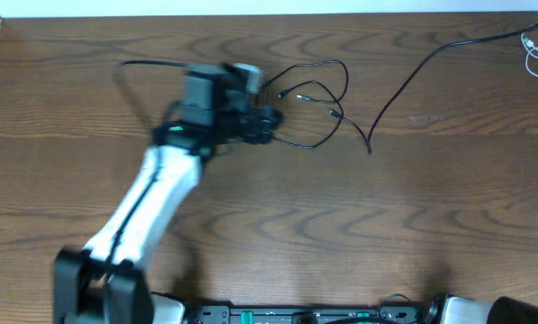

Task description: Untangle cables

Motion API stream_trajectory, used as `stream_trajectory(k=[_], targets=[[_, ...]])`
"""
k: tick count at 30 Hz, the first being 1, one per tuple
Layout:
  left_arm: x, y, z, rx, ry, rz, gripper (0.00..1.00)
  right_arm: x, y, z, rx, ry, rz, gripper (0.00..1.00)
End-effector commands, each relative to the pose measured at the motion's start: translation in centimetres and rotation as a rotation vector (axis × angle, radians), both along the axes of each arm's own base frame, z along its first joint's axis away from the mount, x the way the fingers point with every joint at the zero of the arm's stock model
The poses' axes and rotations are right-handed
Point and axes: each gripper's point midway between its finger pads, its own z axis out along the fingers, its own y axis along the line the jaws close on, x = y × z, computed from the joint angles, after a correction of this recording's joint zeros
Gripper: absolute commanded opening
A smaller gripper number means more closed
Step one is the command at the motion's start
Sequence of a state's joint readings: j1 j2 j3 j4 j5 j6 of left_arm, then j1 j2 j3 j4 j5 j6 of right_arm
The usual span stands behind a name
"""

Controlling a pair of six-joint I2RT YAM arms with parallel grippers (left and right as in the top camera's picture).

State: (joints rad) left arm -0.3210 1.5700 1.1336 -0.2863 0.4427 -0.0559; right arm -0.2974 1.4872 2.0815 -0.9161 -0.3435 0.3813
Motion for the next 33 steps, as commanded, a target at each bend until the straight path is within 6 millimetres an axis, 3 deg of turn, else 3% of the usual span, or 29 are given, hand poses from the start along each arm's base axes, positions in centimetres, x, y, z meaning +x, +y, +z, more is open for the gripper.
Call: stream_trajectory(k=[1,4,8,23,33], targets=[[1.4,-4.1,-2.3,0.087,0.017,-0.016,0.78,0.2,0.6,-0.1,0.0,0.001,0.046,0.01],[2.5,-7.1,-3.6,0.126,0.02,-0.068,0.78,0.3,1.0,0.4,-0.005,-0.022,0.074,0.01],[3.9,-9.6,-4.9,0.129,0.022,-0.1,0.78,-0.1,1.3,1.5,-0.014,-0.058,0.084,0.01],[4.1,-13.4,-9.7,0.162,-0.003,-0.167,0.78,-2.4,3.7,6.2,-0.041,-0.196,0.188,0.01],[4.4,-14.0,-13.5,0.214,0.002,-0.145,0.75,-1.5,3.6,3.2,-0.044,-0.096,0.211,0.01]])
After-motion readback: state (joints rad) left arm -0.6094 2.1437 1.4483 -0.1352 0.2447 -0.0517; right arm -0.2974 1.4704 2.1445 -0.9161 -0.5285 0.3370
